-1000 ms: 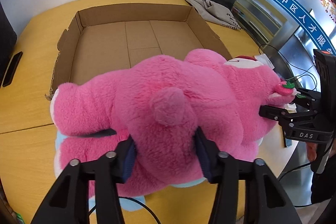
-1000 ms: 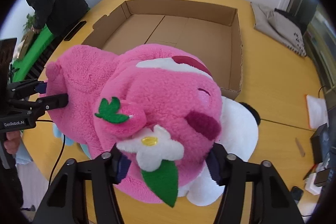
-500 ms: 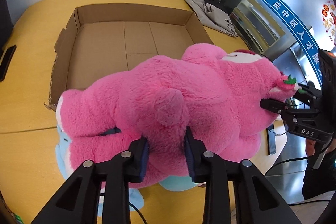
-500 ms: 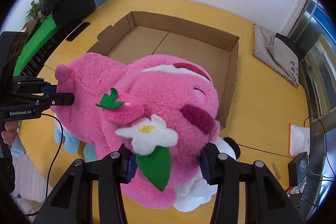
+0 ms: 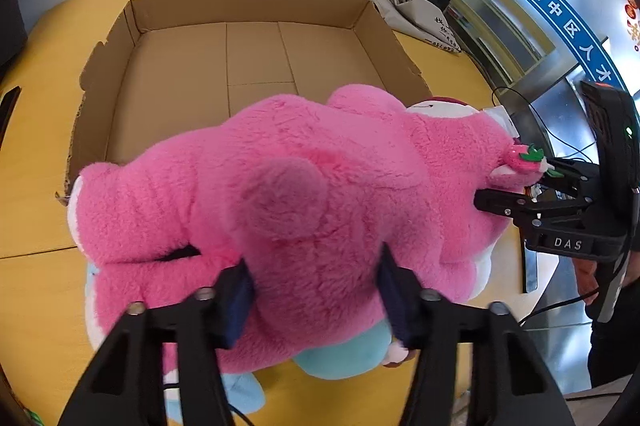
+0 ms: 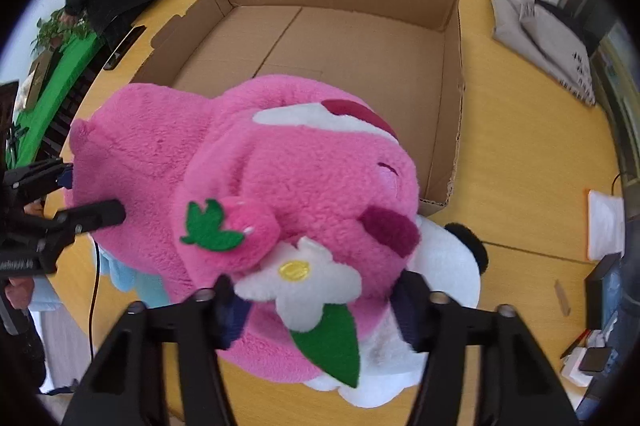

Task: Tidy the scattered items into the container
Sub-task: 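Lift the pink bear with both grippers and carry it over the box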

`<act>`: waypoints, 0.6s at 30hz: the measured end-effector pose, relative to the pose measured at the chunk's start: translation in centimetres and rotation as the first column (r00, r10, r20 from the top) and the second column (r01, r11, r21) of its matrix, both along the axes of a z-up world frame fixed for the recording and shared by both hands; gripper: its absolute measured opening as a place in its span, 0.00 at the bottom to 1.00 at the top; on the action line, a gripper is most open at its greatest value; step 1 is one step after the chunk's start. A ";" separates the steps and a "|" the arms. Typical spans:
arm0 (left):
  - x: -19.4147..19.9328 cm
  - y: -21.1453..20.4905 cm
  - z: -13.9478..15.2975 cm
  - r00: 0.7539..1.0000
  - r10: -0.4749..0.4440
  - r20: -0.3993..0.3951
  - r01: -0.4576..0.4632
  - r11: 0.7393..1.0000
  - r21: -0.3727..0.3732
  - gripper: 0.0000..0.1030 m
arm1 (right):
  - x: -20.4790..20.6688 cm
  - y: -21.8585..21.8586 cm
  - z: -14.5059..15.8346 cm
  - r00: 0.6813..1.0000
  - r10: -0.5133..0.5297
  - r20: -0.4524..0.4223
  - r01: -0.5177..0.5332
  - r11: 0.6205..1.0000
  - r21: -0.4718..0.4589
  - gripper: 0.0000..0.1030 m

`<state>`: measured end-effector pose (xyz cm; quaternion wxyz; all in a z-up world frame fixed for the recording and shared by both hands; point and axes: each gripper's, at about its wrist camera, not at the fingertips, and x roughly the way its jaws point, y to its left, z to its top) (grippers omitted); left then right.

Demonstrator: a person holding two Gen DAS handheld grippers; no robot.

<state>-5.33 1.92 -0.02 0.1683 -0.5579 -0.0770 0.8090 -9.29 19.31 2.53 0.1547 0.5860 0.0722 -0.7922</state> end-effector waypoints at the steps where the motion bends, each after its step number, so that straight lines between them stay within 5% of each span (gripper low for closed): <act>1: 0.2 -0.3 0.5 1.000 0.005 -0.004 -0.005 1.000 0.005 0.35 | 0.4 -0.3 0.6 1.000 0.002 -0.016 -0.002 1.000 0.007 0.44; 10: -0.6 -2.4 4.6 0.994 0.028 -0.104 -0.024 0.999 0.042 0.26 | -0.7 -0.8 5.4 0.993 -0.014 -0.118 0.008 0.999 -0.046 0.40; 18: -7.6 -2.5 8.1 0.978 0.020 -0.208 -0.026 0.999 -0.029 0.25 | -6.3 -0.4 7.9 0.976 -0.077 -0.202 0.050 0.990 -0.132 0.40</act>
